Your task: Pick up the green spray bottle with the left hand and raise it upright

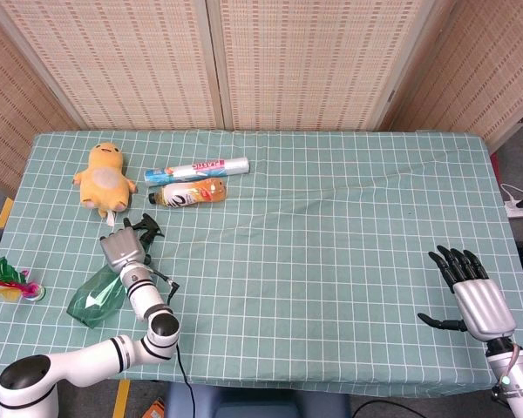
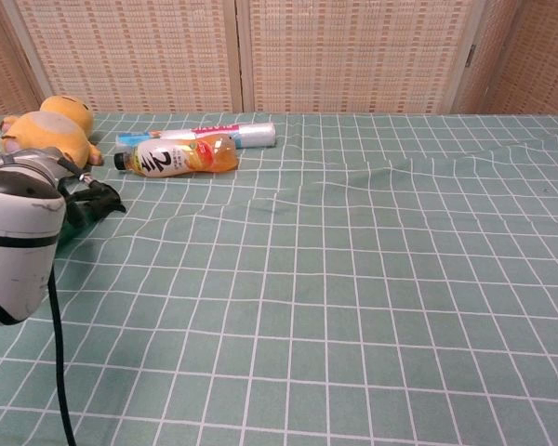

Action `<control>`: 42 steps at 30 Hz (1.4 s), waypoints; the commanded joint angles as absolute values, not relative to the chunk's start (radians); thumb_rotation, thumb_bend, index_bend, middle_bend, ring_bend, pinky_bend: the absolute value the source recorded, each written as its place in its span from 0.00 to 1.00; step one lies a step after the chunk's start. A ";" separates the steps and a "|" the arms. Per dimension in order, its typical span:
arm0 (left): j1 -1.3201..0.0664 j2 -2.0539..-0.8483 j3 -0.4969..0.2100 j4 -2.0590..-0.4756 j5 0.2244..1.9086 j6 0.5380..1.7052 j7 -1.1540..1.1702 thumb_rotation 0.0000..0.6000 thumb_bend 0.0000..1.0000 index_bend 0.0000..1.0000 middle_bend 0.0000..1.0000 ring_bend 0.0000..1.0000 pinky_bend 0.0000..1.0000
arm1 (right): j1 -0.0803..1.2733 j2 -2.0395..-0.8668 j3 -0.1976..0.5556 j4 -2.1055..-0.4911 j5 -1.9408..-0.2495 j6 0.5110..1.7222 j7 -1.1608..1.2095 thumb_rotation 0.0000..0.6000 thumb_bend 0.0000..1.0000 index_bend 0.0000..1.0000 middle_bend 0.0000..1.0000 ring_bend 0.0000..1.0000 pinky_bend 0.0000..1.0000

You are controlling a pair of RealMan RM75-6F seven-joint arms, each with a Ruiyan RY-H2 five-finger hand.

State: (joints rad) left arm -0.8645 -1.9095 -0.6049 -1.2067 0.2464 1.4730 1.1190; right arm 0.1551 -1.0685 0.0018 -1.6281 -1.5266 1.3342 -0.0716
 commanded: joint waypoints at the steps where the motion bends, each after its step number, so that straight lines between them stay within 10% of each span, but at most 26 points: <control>1: -0.865 -1.917 -0.602 -1.185 0.241 1.464 1.119 1.00 0.22 0.12 0.31 0.29 0.22 | 0.155 -1.069 0.002 -1.628 -1.527 1.334 -0.071 1.00 0.06 0.05 0.00 0.00 0.02; 29: -0.867 -1.932 -0.580 -1.158 0.293 1.473 1.127 1.00 0.22 0.34 0.55 0.50 0.38 | 0.156 -1.066 0.001 -1.629 -1.529 1.336 -0.060 1.00 0.06 0.05 0.00 0.00 0.02; 42: -0.807 -1.782 -0.589 -1.538 0.457 1.571 0.999 1.00 0.23 0.34 0.57 0.51 0.39 | 0.154 -1.065 -0.002 -1.626 -1.538 1.341 -0.061 1.00 0.06 0.05 0.00 0.00 0.02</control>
